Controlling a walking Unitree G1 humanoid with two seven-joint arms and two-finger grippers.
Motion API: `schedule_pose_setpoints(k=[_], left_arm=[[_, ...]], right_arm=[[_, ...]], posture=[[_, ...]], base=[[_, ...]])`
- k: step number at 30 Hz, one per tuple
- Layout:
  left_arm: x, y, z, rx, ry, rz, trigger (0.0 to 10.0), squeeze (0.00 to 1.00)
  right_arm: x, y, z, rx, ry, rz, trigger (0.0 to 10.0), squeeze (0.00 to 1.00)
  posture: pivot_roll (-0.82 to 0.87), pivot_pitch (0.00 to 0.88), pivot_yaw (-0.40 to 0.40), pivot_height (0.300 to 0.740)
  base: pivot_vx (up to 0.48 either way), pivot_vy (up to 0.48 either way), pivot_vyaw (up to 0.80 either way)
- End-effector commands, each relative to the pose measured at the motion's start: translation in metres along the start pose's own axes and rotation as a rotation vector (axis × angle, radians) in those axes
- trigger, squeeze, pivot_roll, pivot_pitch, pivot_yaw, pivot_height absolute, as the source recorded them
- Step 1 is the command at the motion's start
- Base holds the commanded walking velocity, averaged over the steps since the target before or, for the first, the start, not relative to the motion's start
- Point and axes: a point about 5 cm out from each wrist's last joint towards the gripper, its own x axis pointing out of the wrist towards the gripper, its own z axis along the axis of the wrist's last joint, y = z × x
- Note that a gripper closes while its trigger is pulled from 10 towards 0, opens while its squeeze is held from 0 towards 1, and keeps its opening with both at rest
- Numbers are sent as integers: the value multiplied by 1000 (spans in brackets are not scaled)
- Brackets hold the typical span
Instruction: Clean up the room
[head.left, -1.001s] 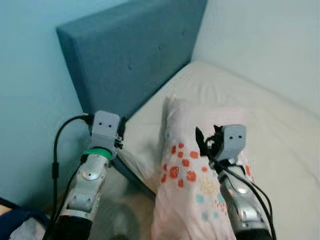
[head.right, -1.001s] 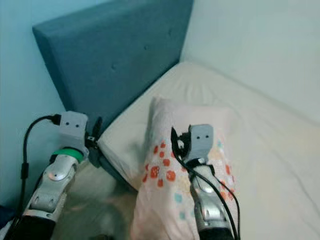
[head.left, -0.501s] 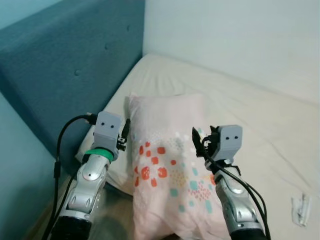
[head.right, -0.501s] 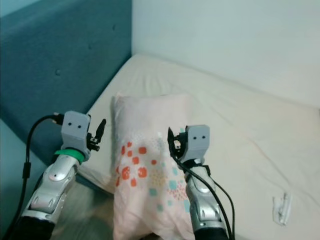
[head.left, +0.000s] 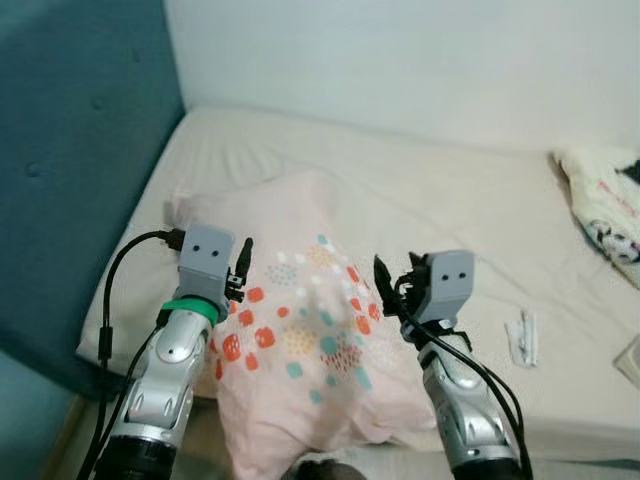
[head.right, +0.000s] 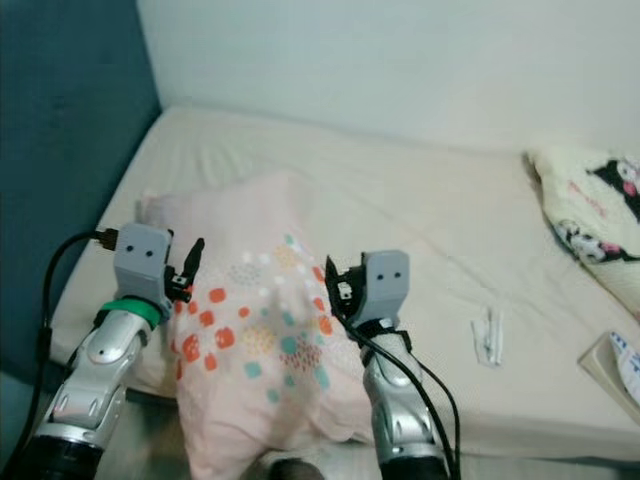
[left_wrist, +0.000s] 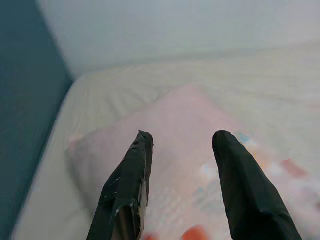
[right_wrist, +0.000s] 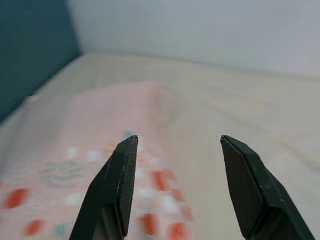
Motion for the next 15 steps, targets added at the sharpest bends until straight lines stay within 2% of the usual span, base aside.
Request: schedule_pose_setpoints(k=[1,9,15], left_arm=[[-2,-2,-5,2,21,-8,10000,0],[-1,-2,-6,7,26,-6,10000,0],[-1,-1,-7,0,37,2,10000,0]], right_arm=[[-2,-2,-4,12,15,-8,10000,0],[-1,-3,-4,5,17,-8,10000,0],[-1,-3,-3,-9,16,-8,10000,0]], posture=[[35,46,7,740],[33,39,4,740],[32,37,3,740]], base=[[0,0,-800],[0,0,-800],[0,0,0]])
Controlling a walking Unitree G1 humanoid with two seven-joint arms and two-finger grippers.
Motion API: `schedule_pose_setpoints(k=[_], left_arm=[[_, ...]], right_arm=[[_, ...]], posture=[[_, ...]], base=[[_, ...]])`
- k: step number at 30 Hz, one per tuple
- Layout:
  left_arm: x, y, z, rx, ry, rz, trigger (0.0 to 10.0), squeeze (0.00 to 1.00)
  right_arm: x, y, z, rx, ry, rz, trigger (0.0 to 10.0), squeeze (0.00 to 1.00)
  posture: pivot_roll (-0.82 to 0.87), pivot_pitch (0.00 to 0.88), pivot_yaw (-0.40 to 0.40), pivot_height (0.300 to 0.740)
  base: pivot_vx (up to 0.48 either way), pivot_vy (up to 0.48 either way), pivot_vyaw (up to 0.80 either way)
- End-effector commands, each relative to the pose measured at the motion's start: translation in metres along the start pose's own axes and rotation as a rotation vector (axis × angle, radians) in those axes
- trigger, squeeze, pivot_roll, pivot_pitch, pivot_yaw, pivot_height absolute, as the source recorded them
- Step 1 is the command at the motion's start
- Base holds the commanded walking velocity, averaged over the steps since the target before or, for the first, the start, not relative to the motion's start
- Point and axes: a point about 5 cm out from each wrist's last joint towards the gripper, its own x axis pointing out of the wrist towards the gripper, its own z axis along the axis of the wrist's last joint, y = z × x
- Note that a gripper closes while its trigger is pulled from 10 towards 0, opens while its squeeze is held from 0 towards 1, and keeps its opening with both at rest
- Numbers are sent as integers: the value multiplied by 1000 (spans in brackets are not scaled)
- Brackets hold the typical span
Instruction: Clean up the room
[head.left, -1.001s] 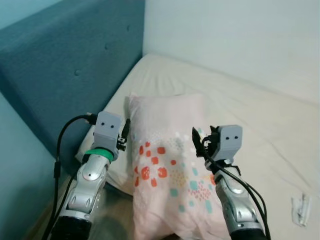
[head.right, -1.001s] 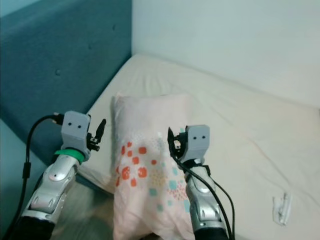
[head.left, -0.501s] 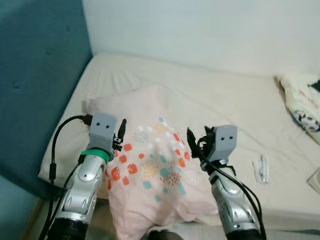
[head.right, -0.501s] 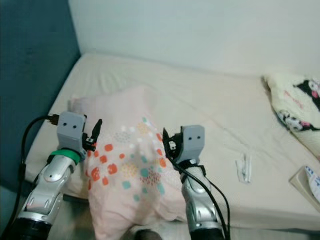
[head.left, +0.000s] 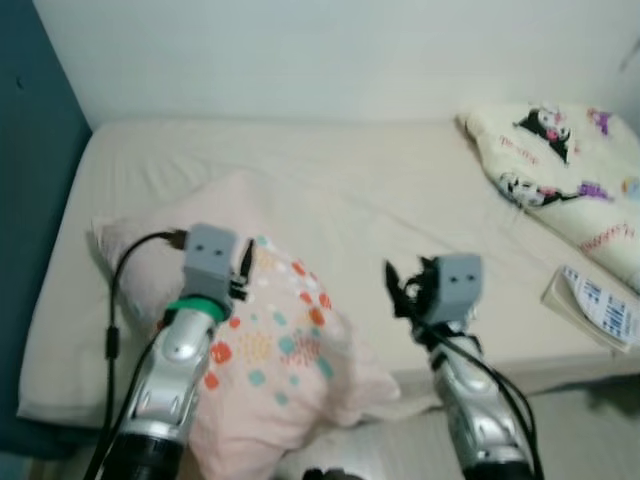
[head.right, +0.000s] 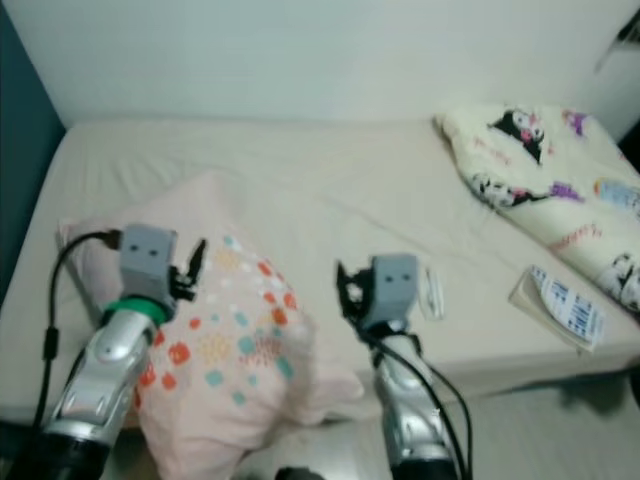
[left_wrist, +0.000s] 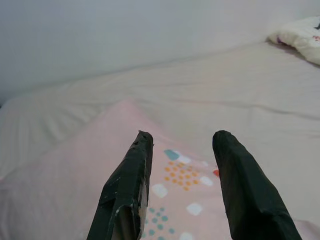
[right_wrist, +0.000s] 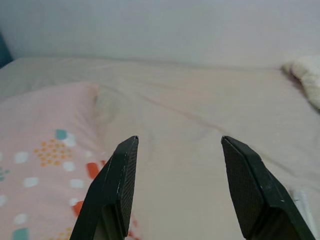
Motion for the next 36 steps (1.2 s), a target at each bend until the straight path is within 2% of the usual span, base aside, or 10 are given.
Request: schedule_pose_setpoints(k=[1,29,36], left_arm=[[-2,2,-7,-2,33,12,10000,0],[-2,4,-6,-7,28,24,10000,0],[-2,4,-5,18,17,19,10000,0]], right_arm=[[-2,3,-5,10,19,4,10000,0],[-2,4,-6,11,22,6,10000,0],[-2,5,-6,11,21,7,10000,0]], posture=[[32,36,3,740],[35,45,6,740],[36,47,7,740]], base=[[0,0,0],[0,381,0],[0,35,0]])
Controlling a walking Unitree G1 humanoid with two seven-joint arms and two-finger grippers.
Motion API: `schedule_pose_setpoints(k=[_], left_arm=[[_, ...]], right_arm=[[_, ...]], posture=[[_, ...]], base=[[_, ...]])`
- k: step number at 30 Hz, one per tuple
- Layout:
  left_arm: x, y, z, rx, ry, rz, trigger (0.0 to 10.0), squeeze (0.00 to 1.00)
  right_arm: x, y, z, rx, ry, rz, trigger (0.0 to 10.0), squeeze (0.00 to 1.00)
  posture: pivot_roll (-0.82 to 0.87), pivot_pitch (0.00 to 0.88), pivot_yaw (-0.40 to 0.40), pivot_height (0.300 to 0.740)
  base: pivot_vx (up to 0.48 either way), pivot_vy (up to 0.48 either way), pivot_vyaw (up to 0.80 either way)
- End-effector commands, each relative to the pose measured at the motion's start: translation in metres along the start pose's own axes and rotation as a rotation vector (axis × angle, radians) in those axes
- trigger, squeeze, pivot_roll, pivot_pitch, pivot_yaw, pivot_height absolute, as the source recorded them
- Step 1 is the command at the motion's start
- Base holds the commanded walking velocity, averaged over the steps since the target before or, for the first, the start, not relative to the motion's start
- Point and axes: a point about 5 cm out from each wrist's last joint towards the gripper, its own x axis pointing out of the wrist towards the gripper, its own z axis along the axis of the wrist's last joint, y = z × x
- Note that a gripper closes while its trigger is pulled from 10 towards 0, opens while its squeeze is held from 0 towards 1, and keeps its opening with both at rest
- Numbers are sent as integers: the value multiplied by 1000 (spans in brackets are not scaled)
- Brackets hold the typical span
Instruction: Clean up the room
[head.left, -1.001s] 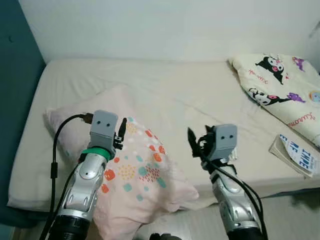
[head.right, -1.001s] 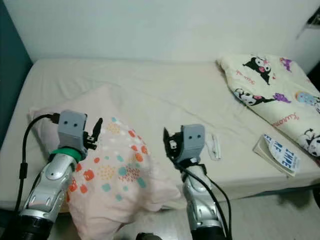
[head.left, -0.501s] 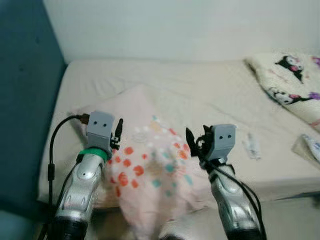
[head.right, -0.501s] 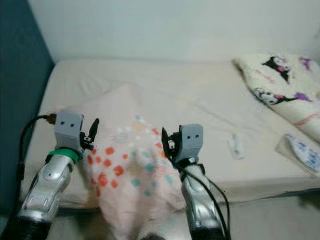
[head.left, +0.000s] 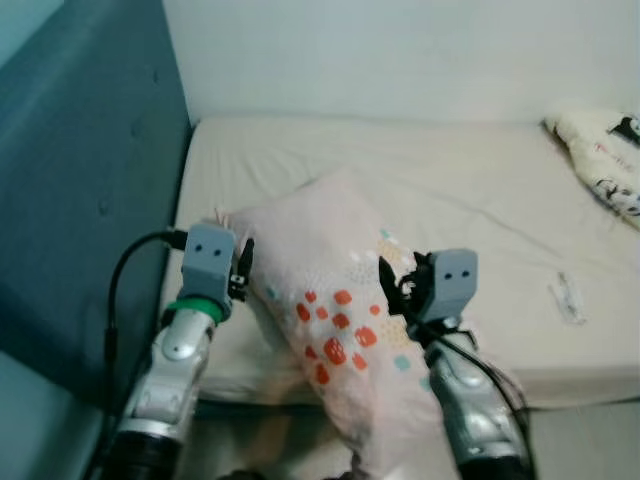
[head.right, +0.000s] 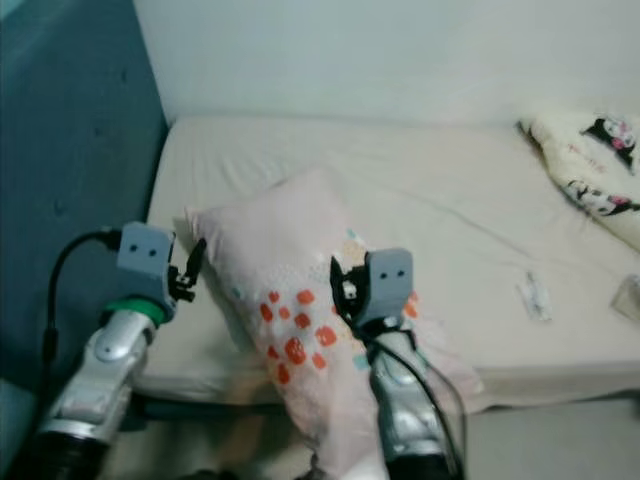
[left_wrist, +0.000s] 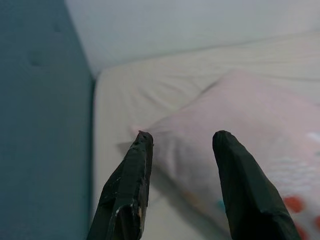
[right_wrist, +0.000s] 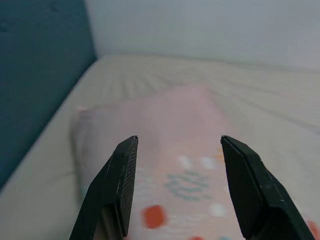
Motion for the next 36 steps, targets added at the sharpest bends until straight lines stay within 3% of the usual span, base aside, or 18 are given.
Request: schedule_pose_setpoints(k=[1,22,33,36], left_arm=[[-1,-3,-1,7,1,-7,10000,0],[-1,-4,1,27,-16,-6,10000,0],[-2,-5,-3,17,2,-6,10000,0],[-3,-5,-11,59,32,-16,10000,0]], right_arm=[[-3,-4,-4,-6,18,-13,10000,0],[-3,-5,-4,-8,17,-14,10000,0],[-4,-5,-4,-10,19,-13,10000,0],[-4,-5,-4,-11,20,-13,10000,0]], posture=[[36,47,7,740],[33,49,7,740],[31,50,5,740],[29,51,6,740]], base=[[0,0,0],[0,-230,0],[0,0,0],[0,0,0]])
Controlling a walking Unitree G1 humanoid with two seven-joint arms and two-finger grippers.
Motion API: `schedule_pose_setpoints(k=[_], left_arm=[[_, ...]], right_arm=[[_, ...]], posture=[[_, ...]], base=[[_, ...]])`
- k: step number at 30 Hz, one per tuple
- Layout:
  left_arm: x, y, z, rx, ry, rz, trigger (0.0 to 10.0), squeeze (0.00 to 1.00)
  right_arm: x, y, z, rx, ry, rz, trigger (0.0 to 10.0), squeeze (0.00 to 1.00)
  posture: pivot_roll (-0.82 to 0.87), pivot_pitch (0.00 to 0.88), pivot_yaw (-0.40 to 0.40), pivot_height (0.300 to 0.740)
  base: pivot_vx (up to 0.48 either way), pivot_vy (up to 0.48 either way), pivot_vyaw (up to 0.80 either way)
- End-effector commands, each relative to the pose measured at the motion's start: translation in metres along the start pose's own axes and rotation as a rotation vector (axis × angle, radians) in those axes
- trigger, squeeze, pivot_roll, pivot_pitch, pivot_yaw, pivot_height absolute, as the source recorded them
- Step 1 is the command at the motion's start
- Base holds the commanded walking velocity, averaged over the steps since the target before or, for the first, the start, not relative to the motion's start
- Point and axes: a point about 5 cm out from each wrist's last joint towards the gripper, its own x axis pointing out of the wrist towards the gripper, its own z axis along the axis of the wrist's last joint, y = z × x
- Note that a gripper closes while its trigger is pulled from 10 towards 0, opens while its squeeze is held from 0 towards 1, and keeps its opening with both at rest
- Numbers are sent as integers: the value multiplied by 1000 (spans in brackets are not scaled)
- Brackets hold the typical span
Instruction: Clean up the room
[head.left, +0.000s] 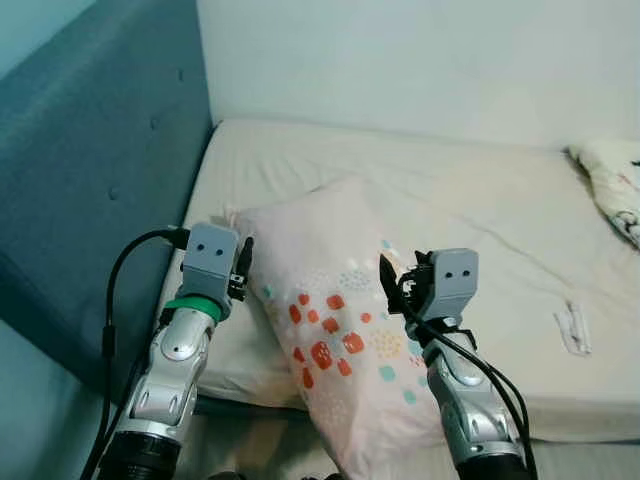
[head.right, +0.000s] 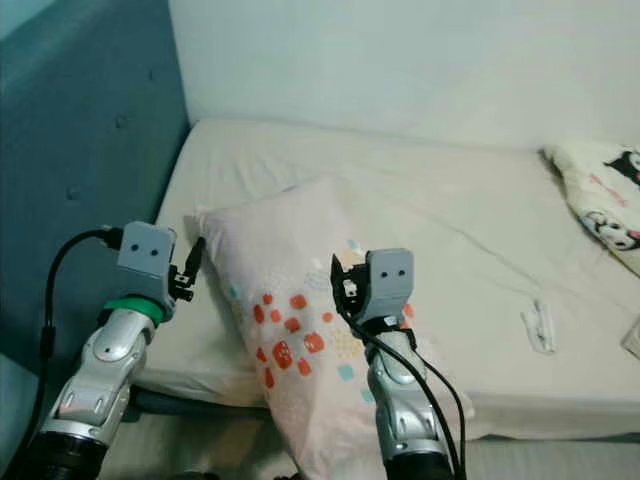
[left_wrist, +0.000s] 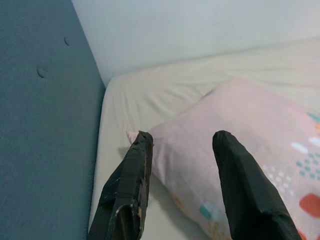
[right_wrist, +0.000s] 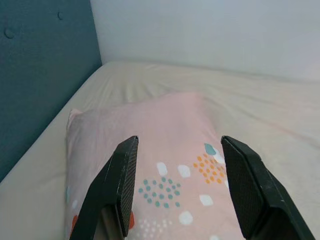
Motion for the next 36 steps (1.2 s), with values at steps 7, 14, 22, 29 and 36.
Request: schedule_pose_setpoints(k=[7,14,22,29,36], left_arm=[[-5,-4,-14,33,44,-14,10000,0],[-5,-4,-14,31,43,-14,10000,0],[-3,-5,-14,32,37,-18,10000,0],[-2,-6,-14,33,35,-21,10000,0],[-3,-5,-14,34,36,-19,10000,0]], right_arm=[[-3,-1,-4,4,14,-8,10000,0],[-3,-2,-4,3,14,-10,10000,0],[-4,-5,-7,-3,29,-30,10000,0],[-4,-6,-7,-5,28,-31,10000,0],[-4,-5,-7,1,27,-29,10000,0]], posture=[[27,52,5,740],[27,50,3,740],[25,45,3,715],[20,38,4,690],[23,38,5,655]], base=[[0,0,0],[0,0,0],[0,0,0],[0,0,0],[0,0,0]])
